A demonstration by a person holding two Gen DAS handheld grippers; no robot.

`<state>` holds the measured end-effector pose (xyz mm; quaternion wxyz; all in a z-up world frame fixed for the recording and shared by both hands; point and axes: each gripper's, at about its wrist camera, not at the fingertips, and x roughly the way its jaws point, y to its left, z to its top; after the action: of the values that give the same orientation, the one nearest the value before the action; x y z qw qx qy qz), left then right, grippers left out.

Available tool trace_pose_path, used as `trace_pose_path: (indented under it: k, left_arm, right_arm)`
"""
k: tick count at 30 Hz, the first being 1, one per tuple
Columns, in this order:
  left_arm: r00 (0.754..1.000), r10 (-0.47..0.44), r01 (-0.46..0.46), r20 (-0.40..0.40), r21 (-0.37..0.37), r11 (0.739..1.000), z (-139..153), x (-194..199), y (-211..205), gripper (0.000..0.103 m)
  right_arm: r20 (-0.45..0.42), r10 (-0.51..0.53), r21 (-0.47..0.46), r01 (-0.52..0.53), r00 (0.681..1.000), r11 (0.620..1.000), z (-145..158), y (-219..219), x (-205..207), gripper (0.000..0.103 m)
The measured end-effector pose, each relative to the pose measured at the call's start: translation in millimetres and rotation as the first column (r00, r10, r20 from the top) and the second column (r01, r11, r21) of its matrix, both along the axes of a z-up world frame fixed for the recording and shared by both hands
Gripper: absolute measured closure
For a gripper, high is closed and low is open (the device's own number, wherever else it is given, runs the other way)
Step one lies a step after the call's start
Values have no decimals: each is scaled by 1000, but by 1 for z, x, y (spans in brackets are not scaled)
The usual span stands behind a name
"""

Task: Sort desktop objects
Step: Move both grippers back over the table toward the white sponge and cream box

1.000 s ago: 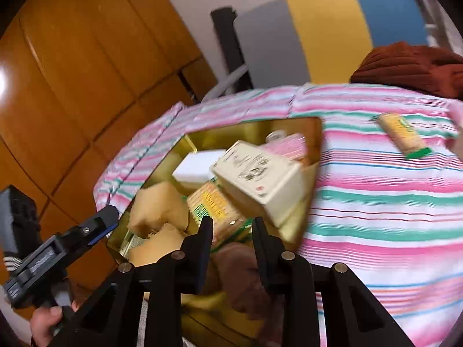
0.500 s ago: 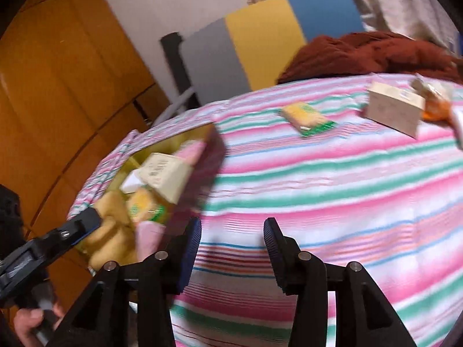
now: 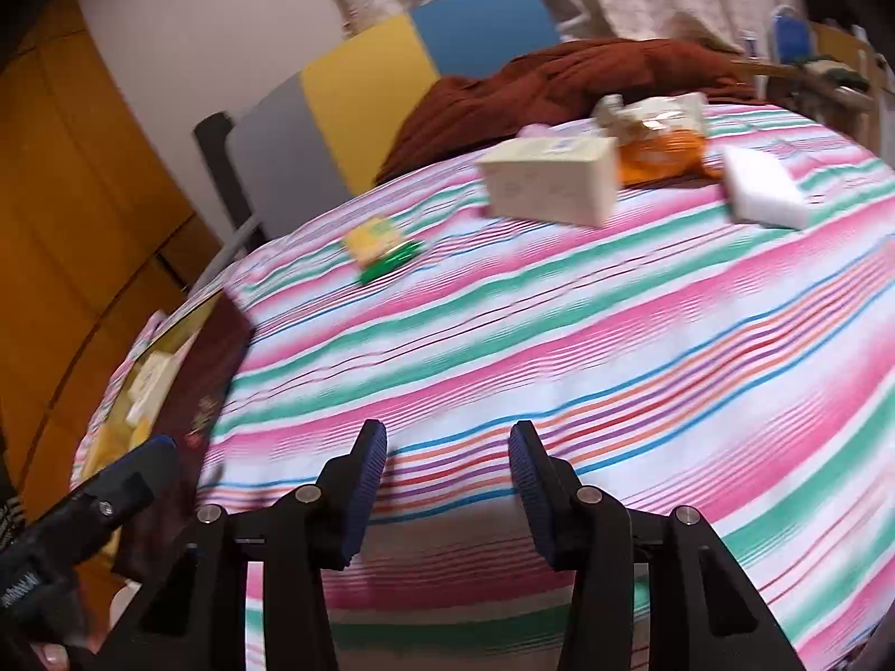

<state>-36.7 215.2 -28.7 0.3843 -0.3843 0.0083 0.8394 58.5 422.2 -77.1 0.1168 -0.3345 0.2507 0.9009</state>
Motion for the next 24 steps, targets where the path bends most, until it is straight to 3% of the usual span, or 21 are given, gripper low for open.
trace_pose_path:
  k: [6, 13, 17, 20, 24]
  left_arm:
    - [999, -22, 20, -33, -59, 998, -11, -6, 40, 44]
    - [997, -26, 15, -73, -143, 990, -15, -12, 72, 44]
    - [995, -28, 11, -95, -181, 984, -15, -15, 85, 44]
    - [995, -31, 13, -92, -187, 982, -15, -19, 92, 44]
    - [994, -37, 15, -101, -207, 978, -15, -23, 103, 44]
  right_arm:
    - [-5, -96, 58, 96, 995, 994, 2, 36, 8, 54]
    - [-13, -289, 192, 286, 957, 939, 17, 105, -1, 28]
    - [14, -378, 254, 363, 926, 897, 22, 148, -14, 19]
    - [63, -422, 254, 394, 904, 883, 15, 181, -28, 19]
    - [129, -429, 187, 403, 894, 896, 2, 209, -39, 19]
